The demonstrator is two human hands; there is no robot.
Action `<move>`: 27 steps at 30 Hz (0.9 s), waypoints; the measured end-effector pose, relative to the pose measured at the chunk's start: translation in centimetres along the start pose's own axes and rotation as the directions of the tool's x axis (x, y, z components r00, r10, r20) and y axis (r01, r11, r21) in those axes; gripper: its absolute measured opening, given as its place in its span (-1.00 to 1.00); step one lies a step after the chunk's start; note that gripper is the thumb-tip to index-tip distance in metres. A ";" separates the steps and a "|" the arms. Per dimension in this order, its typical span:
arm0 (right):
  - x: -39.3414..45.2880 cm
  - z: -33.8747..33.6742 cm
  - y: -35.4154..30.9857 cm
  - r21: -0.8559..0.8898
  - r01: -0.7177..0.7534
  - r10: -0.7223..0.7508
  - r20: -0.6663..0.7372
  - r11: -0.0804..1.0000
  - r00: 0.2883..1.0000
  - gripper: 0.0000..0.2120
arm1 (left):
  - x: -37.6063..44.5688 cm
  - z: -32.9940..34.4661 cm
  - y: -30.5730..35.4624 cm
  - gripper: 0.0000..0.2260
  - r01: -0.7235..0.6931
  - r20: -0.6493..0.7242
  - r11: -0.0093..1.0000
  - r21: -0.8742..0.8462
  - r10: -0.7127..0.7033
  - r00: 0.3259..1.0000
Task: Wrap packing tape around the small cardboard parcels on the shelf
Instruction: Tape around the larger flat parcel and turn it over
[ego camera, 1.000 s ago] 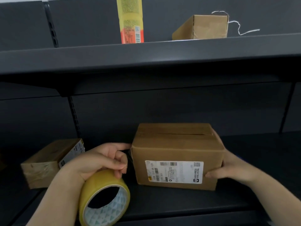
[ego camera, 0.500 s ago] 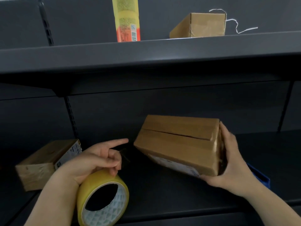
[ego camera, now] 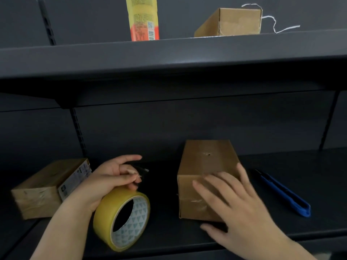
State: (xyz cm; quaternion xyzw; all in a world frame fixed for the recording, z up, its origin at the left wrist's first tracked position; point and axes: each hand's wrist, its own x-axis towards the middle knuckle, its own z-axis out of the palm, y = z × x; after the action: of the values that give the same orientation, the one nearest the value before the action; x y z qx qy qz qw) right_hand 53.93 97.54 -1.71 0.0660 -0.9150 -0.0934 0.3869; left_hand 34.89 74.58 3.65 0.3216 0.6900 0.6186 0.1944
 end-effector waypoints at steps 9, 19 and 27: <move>1.5 -0.1 7.9 0.655 -0.488 0.199 0.467 0.577 0.862 -0.24 | 0.3 0.2 0.1 -0.12 -0.069 -0.037 0.997 -0.022 0.068 0.997; 4.0 -0.5 1.7 0.378 -0.487 0.338 0.395 0.788 0.854 -0.22 | -1.7 0.1 2.6 -0.17 -0.266 -0.060 0.964 0.023 0.267 0.962; 4.3 -0.9 -3.0 0.046 -0.455 0.432 0.242 0.889 0.869 -0.31 | -1.9 0.5 3.3 -0.21 -0.271 0.040 0.962 0.027 0.270 0.962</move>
State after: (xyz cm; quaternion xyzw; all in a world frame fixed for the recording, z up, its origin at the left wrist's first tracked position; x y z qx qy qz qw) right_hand 51.80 93.71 1.22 -0.1374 -0.9471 0.0377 0.2877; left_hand 37.26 73.78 6.57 0.4270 0.6458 0.6223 0.1154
